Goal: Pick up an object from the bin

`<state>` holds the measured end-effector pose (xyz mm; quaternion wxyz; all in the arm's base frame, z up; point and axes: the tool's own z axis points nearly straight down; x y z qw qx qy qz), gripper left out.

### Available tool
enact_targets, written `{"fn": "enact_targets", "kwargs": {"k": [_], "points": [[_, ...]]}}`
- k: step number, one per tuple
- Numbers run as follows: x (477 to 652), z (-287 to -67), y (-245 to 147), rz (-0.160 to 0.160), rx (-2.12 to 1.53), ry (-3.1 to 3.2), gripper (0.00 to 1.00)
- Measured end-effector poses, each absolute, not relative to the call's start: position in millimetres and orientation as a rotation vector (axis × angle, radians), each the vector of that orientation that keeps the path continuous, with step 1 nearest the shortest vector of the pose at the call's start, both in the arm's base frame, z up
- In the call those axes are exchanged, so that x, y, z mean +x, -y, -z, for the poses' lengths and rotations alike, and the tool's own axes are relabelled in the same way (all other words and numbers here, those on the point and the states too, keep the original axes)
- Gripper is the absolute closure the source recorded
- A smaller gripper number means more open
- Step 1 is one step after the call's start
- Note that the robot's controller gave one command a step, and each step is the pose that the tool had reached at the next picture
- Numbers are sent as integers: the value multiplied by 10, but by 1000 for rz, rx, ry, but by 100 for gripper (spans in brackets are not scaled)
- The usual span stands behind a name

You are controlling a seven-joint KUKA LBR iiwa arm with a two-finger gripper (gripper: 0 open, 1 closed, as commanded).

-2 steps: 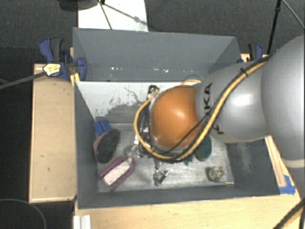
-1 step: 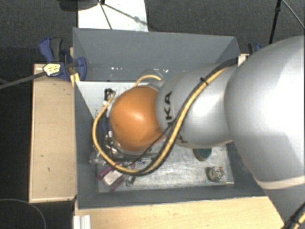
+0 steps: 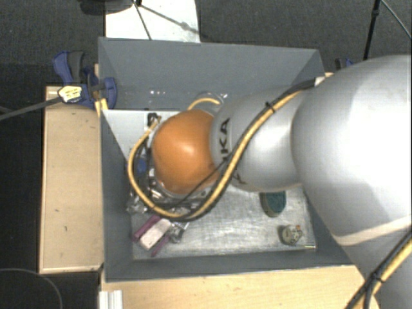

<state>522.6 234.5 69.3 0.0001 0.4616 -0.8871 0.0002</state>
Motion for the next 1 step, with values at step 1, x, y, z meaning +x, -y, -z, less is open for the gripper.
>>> {"fn": "enact_targets", "kwargs": {"k": [1], "points": [[5229,-700,-2346,1,1440,2792,0]]}}
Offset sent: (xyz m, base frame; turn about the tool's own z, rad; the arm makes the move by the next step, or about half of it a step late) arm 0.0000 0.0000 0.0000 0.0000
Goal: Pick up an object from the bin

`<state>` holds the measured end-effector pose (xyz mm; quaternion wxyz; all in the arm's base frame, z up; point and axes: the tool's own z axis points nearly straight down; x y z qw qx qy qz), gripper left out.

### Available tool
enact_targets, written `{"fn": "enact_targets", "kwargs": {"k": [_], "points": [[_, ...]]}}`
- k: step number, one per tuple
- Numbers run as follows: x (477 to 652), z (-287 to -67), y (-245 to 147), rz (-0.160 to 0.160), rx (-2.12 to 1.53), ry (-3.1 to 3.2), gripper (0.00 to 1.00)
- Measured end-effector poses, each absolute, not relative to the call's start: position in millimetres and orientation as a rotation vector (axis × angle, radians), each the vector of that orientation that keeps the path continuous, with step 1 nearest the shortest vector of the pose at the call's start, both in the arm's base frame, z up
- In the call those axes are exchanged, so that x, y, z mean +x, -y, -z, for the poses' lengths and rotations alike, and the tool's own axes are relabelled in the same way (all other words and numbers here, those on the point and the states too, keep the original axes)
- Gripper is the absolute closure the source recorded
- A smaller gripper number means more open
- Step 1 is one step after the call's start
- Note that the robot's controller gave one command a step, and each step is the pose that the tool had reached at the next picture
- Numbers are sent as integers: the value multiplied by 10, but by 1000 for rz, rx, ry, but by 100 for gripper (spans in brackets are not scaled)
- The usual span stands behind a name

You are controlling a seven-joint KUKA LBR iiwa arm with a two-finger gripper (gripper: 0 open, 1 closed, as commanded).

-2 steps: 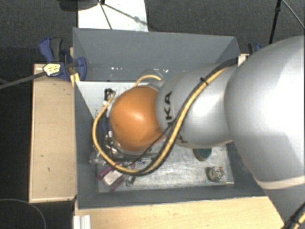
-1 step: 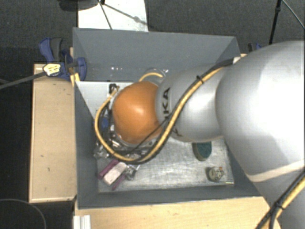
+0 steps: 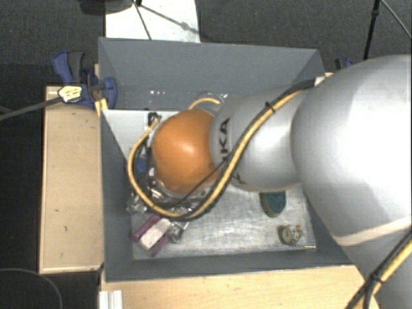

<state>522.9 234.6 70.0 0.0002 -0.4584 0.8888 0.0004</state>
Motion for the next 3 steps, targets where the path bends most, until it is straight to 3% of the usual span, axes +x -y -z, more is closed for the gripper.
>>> {"fn": "enact_targets", "kwargs": {"k": [1,2,3], "points": [[5236,-698,-2308,9,-1439,-2800,100],[5258,-1584,-2315,0,-1419,-2792,100],[5270,-2012,-2320,0,-1405,-2802,100]]}}
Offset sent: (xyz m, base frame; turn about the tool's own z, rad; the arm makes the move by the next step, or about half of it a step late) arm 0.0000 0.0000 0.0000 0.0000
